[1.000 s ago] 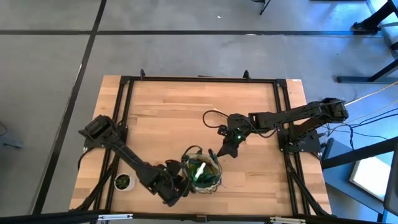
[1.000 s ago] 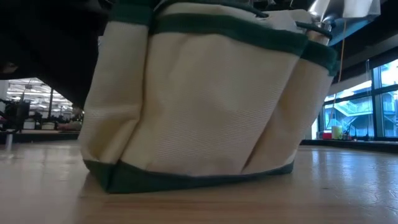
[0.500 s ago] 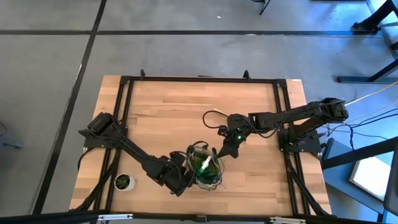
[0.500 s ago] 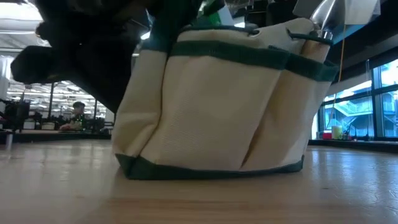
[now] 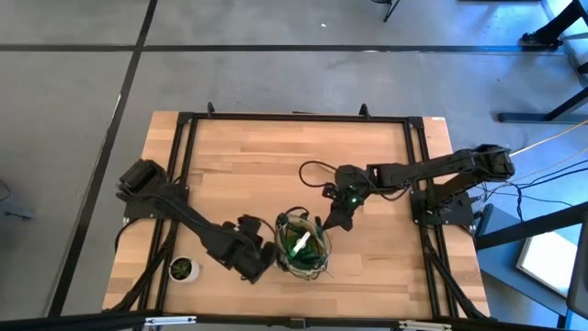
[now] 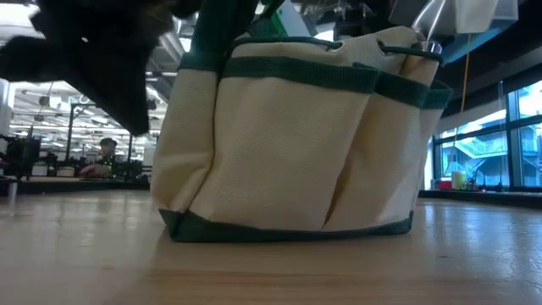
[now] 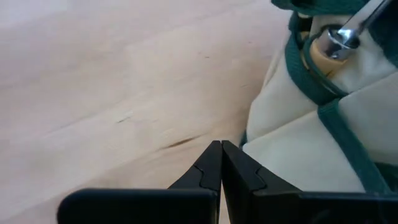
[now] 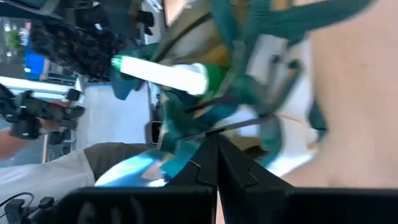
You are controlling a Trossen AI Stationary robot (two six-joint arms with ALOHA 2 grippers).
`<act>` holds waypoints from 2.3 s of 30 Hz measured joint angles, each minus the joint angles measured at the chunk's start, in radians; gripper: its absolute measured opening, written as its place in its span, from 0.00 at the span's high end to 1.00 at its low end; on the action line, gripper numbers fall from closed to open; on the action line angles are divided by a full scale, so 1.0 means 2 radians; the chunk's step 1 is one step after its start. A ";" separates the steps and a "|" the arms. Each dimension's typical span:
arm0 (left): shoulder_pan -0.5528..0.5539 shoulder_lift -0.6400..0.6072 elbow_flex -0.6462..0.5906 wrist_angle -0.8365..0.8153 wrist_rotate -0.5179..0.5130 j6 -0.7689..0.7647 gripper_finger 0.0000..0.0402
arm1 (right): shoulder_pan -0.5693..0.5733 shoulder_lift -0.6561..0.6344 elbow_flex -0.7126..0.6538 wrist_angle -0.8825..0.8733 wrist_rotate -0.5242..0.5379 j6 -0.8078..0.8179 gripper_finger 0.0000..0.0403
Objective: Pick & Place Garden tools in Gardening bag
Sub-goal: Put the brown hand rake into the gardening bag
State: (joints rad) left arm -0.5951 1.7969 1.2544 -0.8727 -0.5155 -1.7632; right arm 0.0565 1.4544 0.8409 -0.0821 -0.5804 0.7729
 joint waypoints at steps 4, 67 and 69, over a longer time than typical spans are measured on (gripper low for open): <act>-0.016 -0.039 -0.019 -0.012 -0.017 -0.023 1.00 | -0.016 -0.008 0.000 -0.039 0.000 -0.021 1.00; 0.256 -0.268 -0.069 0.203 0.086 0.574 1.00 | -0.222 0.111 0.000 -0.106 0.273 -0.234 0.48; 0.256 -0.268 -0.069 0.203 0.086 0.575 1.00 | -0.218 0.117 0.000 -0.105 0.274 -0.233 0.48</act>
State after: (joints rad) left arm -0.0822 1.2610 1.1164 -0.4664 -0.3443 -0.6136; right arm -0.3785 1.6880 0.8402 -0.2924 -0.0330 0.3059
